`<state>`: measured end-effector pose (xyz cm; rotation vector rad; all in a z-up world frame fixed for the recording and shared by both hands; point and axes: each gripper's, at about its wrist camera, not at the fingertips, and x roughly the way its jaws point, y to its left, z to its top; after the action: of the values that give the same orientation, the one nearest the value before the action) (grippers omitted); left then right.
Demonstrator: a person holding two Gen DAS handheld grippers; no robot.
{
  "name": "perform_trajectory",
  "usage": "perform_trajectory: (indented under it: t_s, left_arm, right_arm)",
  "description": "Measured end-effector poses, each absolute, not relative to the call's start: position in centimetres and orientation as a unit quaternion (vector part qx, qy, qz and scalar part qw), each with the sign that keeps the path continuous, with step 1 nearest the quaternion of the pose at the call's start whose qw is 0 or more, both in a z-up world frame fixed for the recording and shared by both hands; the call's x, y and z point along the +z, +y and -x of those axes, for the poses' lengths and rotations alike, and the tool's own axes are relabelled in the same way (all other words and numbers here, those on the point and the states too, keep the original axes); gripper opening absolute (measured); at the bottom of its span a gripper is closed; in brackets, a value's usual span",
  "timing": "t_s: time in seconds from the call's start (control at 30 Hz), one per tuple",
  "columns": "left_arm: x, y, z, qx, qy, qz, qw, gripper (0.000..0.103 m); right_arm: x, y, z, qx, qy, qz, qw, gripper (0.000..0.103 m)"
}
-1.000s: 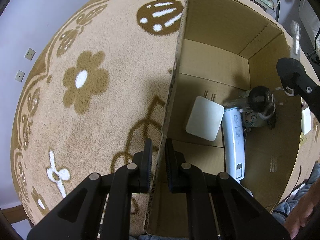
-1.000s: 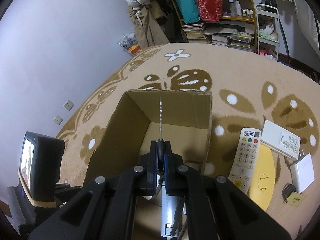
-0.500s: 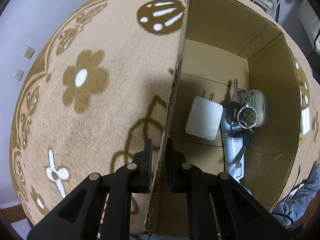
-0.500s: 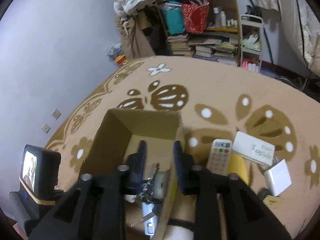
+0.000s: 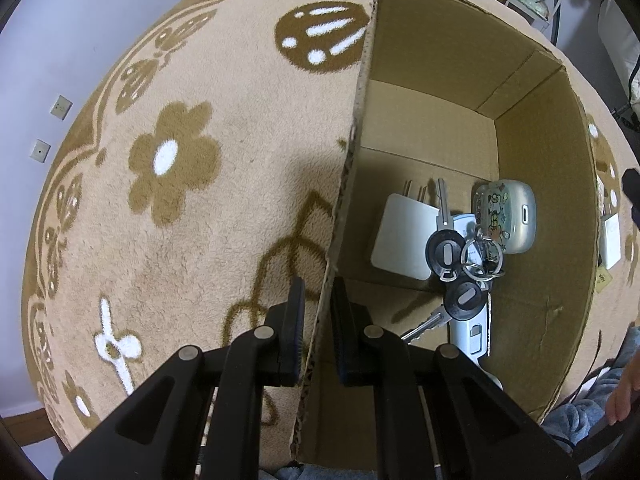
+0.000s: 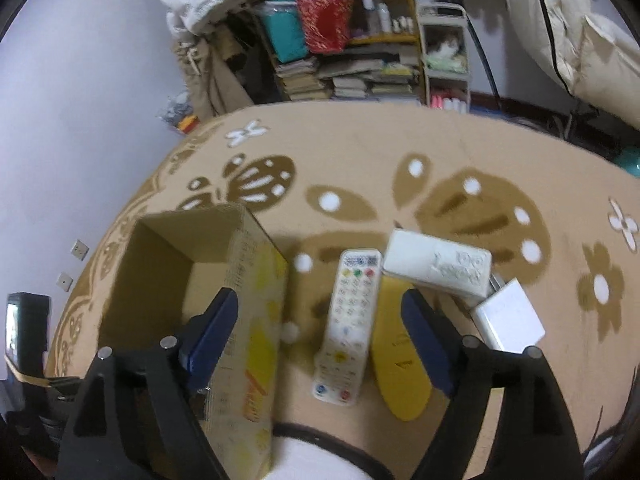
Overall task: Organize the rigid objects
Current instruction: 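Grasp the white TV remote across its body with the right tool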
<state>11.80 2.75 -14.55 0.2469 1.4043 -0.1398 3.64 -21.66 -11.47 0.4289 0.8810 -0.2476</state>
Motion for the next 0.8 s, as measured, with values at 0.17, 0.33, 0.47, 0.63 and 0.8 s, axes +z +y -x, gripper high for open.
perform_trajectory:
  t_s: [0.17, 0.33, 0.47, 0.63, 0.8]
  left_arm:
    - [-14.5, 2.8, -11.8, -0.065, 0.645, -0.110, 0.753, 0.012]
    - [-14.5, 2.9, -11.9, -0.065, 0.645, -0.110, 0.753, 0.013]
    - [-14.6, 2.8, -11.9, -0.065, 0.645, -0.112, 0.753, 0.013]
    - [-14.6, 2.8, -11.9, -0.065, 0.645, -0.112, 0.753, 0.013]
    - [-14.6, 2.8, -11.9, -0.065, 0.645, -0.114, 0.753, 0.013]
  right_arm:
    - [-13.9, -22.3, -3.7, -0.127, 0.444, -0.213, 0.861, 0.089]
    - [-16.1, -22.8, -3.8, -0.112, 0.462, -0.236, 0.848, 0.089]
    - [-17.5, -23.2, -3.9, -0.099, 0.483, -0.257, 0.831, 0.067]
    - [-18.4, -23.0, -3.9, -0.081, 0.503, -0.273, 0.816, 0.061]
    - [-19.2, -22.4, -4.2, -0.069, 0.514, -0.275, 0.810, 0.051]
